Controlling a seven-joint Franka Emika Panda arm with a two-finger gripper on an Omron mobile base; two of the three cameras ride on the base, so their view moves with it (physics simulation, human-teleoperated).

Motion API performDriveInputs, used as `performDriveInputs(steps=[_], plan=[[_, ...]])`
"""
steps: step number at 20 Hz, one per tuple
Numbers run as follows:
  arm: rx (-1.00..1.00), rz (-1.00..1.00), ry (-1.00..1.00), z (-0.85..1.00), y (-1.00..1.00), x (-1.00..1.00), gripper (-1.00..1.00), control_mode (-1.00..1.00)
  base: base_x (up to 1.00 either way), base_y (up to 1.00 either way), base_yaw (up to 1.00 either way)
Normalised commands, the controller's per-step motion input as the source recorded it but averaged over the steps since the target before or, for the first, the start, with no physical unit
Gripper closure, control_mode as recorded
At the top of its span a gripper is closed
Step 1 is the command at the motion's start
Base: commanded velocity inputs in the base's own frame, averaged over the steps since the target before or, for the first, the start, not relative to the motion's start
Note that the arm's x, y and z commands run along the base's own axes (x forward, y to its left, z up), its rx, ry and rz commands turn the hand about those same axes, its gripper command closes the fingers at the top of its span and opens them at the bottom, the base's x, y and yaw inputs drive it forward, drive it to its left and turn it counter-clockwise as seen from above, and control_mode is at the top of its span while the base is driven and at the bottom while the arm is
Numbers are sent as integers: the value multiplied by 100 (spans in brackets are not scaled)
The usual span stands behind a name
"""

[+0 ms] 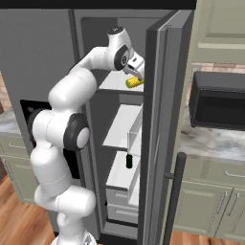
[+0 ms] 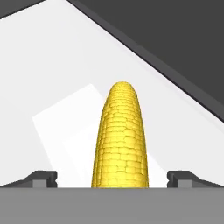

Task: Pick corn from the fridge and place it on the plate on the counter.

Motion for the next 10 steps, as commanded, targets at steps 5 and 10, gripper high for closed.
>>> performDriveInputs(steps=[5,10], plan=[[0,-2,7,-20,0,2,-100,-100,0,0,0],[0,-3,10,-21,-2,0,-100,-100,0,0,0]])
